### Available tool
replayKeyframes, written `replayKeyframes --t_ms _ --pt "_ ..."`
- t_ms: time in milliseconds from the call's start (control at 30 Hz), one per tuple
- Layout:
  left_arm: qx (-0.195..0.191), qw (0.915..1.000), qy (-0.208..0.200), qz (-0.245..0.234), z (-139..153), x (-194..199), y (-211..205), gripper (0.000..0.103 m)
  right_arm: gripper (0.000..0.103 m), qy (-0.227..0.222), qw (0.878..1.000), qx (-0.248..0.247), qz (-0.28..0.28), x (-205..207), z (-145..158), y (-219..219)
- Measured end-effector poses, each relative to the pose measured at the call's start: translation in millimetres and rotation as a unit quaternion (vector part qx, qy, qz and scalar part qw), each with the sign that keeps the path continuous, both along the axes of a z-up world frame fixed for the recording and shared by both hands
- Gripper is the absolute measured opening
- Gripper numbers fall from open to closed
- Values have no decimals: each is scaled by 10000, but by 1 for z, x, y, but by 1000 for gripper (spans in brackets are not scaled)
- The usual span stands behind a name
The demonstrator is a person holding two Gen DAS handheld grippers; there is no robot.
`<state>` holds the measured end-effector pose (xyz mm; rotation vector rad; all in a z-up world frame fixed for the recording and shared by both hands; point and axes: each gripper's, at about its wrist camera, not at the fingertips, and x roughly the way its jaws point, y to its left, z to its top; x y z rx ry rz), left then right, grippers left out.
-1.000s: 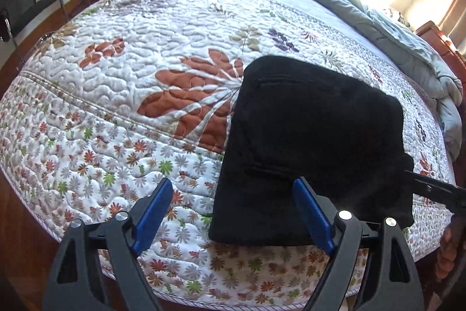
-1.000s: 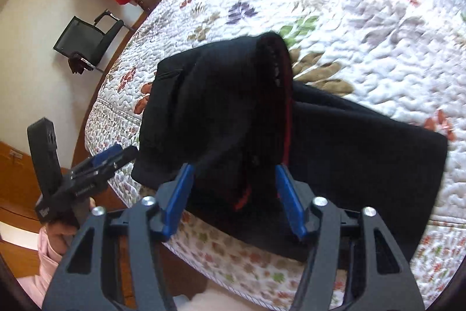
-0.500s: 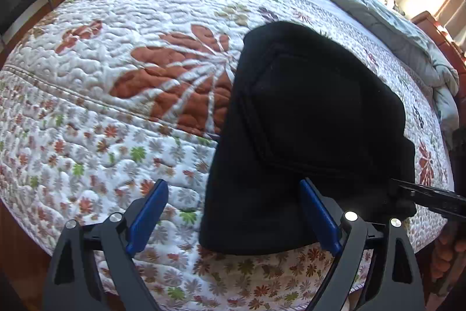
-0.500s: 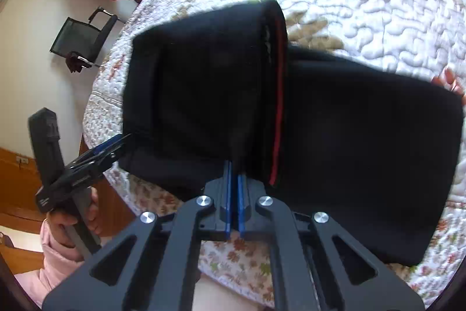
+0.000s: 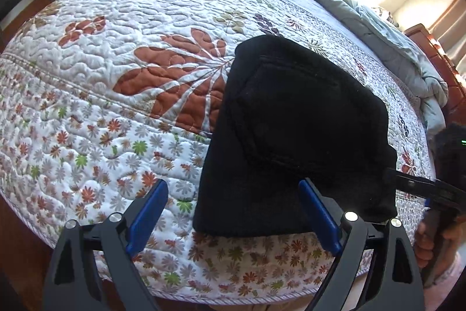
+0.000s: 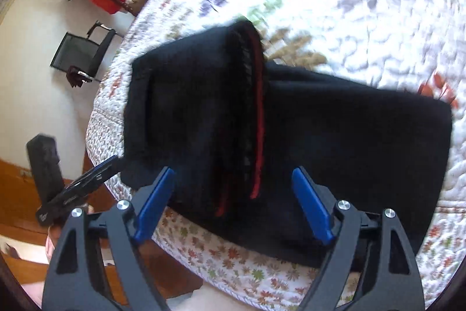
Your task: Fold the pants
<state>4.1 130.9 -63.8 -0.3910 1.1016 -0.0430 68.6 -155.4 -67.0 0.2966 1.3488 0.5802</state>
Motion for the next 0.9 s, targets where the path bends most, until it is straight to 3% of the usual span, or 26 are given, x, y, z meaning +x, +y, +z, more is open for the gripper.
replayKeyframes --t_ms 100,233,267,300,333,400,533,900 --pt "-30 10000 36 35 -2 -4 3 91 83 129 9997 223 -1 4 -13 5" --pt "-13 10000 82 37 -3 -7 2 91 69 86 9992 329 231 8 -17 26" --pt "-10 10000 83 28 -3 -7 1 91 62 14 9994 214 256 9 -18 31" --pt "-3 10000 78 19 -1 -5 -2 91 39 -22 9993 209 311 10 -17 33" --pt "11 10000 60 3 0 -5 -4 91 25 11 9986 378 370 10 -15 34" --pt "59 10000 56 -4 1 -3 -8 91 19 -126 9979 531 360 6 -6 30" --pt "50 10000 32 78 5 -1 -7 91 17 -432 9936 973 366 -8 23 17" --pt "4 9999 -68 -87 15 5 -23 91 17 -1052 9887 1050 -184 -39 88 -71"
